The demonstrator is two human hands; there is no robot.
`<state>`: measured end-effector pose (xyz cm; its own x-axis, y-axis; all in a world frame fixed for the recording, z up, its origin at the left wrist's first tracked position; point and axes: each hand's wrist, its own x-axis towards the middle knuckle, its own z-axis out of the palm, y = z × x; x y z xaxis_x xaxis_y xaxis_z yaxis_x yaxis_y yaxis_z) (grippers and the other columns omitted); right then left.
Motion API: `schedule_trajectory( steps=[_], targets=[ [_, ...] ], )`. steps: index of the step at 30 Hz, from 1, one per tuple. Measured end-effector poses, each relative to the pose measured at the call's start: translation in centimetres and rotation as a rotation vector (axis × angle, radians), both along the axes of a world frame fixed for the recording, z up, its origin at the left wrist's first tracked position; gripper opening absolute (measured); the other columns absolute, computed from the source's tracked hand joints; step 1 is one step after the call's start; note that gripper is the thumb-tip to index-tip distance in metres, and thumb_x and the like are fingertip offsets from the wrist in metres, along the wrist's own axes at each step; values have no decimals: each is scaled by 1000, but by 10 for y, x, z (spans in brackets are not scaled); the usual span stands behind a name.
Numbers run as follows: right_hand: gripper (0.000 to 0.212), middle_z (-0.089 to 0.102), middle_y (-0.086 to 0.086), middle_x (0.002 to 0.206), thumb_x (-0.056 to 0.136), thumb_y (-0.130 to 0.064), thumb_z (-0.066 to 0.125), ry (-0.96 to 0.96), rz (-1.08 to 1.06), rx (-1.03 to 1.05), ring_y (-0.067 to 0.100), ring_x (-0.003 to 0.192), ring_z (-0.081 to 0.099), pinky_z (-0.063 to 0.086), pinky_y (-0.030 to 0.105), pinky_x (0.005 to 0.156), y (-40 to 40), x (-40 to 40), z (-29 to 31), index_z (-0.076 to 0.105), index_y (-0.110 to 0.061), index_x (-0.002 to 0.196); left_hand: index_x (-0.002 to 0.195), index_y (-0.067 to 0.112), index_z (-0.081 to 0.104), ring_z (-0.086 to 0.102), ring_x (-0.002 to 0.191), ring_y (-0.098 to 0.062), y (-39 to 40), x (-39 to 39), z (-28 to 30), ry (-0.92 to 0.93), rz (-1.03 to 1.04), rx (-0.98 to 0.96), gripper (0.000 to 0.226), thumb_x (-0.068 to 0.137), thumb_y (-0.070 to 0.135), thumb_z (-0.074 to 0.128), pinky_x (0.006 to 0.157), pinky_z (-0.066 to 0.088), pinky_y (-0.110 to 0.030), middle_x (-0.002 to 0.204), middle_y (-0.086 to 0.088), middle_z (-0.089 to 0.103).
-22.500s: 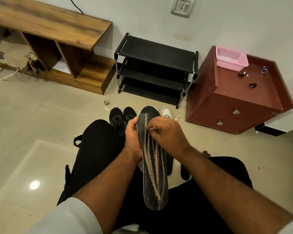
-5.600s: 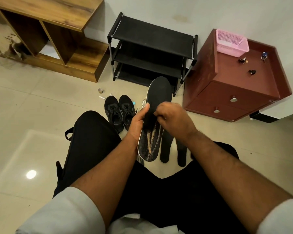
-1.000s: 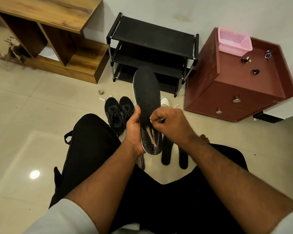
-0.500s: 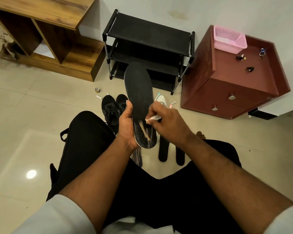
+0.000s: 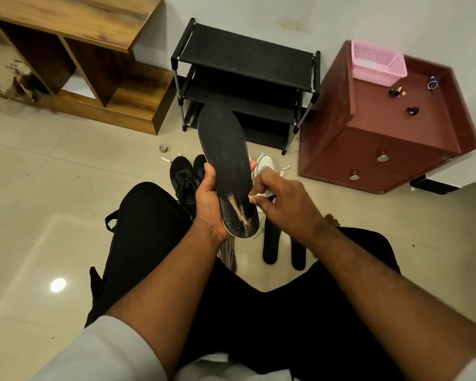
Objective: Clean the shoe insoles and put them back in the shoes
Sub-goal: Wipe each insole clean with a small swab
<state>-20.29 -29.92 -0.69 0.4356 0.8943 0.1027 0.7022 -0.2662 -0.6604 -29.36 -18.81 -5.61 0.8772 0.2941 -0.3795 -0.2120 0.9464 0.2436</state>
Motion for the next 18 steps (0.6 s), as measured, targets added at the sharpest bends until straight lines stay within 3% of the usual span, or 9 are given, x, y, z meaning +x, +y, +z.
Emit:
schedule_trajectory(
  steps=[3,5,9,13,18],
  targets=[
    [31,65,0,83,83,-12,70,-4,25,11,11,74,61,52,22,67,-18,-20,-6,42,-24,83,139,2,50,60,115,-31,4,1,0,24,10,-17,88,90,73,33,104,46,-46,134,-20,57],
    [33,67,0,85,84,-13,70,19,28,17,12,75,62,52,20,68,-28,-30,-8,41,-28,83,140,2,50,61,113,-31,6,2,-2,42,27,-14,90,90,74,33,101,48,-43,140,-20,53],
    [31,66,0,83,83,-9,69,-42,15,62,14,75,61,54,35,68,-21,-21,-6,43,-26,82,127,3,63,67,105,-30,5,2,-2,24,21,-38,86,91,74,31,98,49,-45,123,-19,65],
    [20,66,2,84,84,-5,68,-31,-6,90,15,78,63,55,33,73,-4,-8,-2,50,-16,85,143,5,47,51,132,-34,4,0,0,-12,45,-29,85,92,71,32,91,54,-53,147,-16,48],
    [24,64,3,81,85,-5,66,-107,83,9,16,74,58,52,32,66,-12,-21,-8,47,-19,81,138,6,53,56,125,-31,11,-2,-6,-8,88,-63,84,91,73,33,106,45,-49,140,-15,55]
  ],
)
